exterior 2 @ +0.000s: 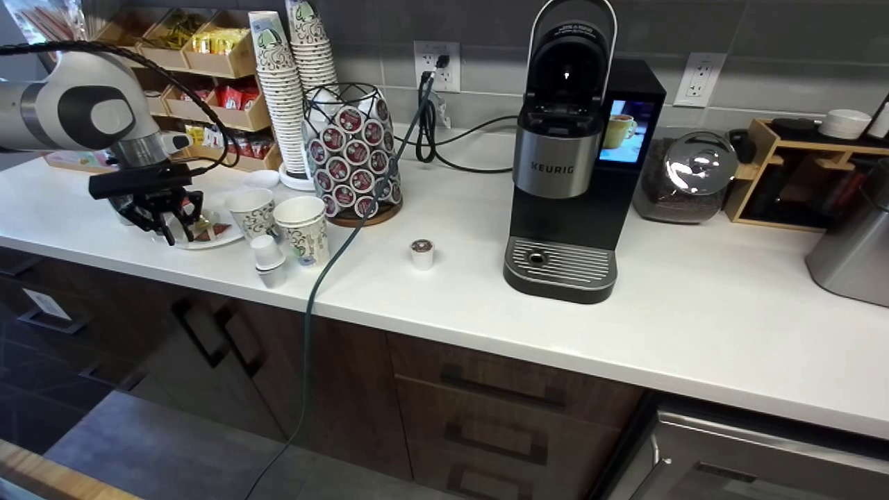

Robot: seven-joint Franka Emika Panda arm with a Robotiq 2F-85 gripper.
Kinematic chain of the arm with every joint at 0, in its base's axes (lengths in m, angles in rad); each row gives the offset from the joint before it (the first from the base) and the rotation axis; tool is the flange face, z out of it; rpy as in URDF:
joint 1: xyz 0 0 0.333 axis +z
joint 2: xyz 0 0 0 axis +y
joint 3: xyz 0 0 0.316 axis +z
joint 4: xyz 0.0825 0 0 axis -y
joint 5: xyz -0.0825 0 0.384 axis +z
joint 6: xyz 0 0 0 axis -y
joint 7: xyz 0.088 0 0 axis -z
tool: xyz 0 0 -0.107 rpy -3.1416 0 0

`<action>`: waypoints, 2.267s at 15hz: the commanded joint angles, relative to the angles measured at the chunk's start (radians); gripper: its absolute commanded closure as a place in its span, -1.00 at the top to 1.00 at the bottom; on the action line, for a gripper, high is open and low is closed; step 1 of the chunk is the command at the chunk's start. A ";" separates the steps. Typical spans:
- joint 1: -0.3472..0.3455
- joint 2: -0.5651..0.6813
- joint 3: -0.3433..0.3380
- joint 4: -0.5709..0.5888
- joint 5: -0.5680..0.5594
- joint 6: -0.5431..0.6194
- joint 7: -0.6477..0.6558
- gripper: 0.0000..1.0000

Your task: Remove the plastic fork on the plate with sachets and put it in the styrofoam cup nearest to the plate with the sachets

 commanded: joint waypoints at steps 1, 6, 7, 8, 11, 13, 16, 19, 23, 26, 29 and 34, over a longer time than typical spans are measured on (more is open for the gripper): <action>-0.021 0.003 0.027 -0.010 0.025 0.018 -0.016 -0.91; -0.023 -0.017 0.032 -0.024 0.027 0.019 -0.011 -0.94; -0.029 -0.032 0.039 -0.036 0.037 0.027 -0.020 -0.94; -0.036 -0.063 0.044 -0.058 0.048 0.024 -0.027 -0.94; -0.045 -0.171 0.044 -0.143 0.061 0.043 -0.026 -0.94; -0.039 -0.244 0.027 -0.200 0.070 0.076 0.012 -0.94; -0.034 -0.336 0.009 -0.291 0.141 0.200 0.030 -0.94; -0.027 -0.452 -0.042 -0.381 0.004 0.221 0.139 -0.94; -0.117 -0.688 -0.002 -0.436 -0.326 -0.069 0.336 -0.94; -0.135 -0.805 0.084 -0.383 -0.375 -0.328 0.357 -0.94; -0.088 -0.768 0.138 -0.250 -0.444 -0.585 0.424 -0.94; -0.019 -0.720 0.126 -0.169 -0.544 -0.759 0.479 -0.76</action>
